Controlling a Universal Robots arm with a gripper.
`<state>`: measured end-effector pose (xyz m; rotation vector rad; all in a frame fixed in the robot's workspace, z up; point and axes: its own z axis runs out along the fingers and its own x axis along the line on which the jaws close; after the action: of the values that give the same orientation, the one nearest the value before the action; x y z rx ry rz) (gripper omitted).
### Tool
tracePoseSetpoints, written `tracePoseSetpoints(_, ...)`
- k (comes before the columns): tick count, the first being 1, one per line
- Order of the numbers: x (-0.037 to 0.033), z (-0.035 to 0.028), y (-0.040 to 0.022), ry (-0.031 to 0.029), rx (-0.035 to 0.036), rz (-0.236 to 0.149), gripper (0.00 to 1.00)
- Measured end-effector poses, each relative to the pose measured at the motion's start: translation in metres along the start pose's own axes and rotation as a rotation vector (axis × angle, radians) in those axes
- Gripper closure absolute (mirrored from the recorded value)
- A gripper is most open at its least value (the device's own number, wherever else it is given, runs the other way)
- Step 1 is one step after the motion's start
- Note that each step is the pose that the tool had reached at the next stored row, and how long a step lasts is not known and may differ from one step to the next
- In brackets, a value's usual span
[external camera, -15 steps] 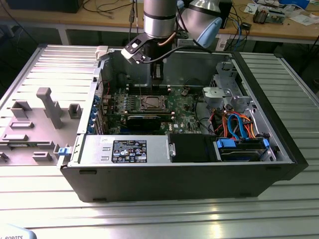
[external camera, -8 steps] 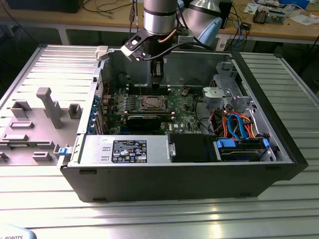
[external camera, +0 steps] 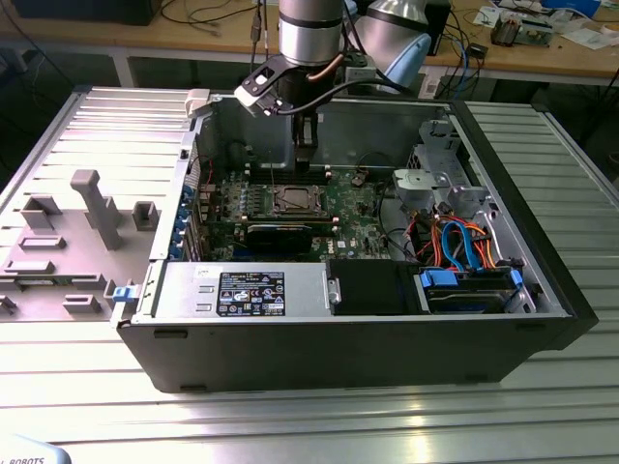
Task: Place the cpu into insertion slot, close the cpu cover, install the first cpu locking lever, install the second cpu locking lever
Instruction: 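Install the first cpu locking lever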
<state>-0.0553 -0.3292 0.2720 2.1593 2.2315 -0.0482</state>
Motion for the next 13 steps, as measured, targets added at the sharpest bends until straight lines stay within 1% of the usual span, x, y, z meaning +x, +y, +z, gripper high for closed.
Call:
tracePoseSetpoints(6,0.0,0.0,0.0,0.0002,-0.0001,0.0,0.89)
tracePoseSetpoints(8,0.0,0.0,0.0,0.0002,-0.0006,-0.012,0.89)
tracePoseSetpoints(9,0.0,0.0,0.0001,0.0003,-0.0012,-0.024,0.89)
tracePoseSetpoints(11,0.0,0.0,0.0,0.0004,-0.0044,-0.092,0.89)
tracePoseSetpoints(12,0.0,0.0,0.0,0.0005,-0.0057,-0.12,0.89)
tracePoseSetpoints(13,0.0,0.0,0.0,0.0005,-0.0062,-0.131,0.89)
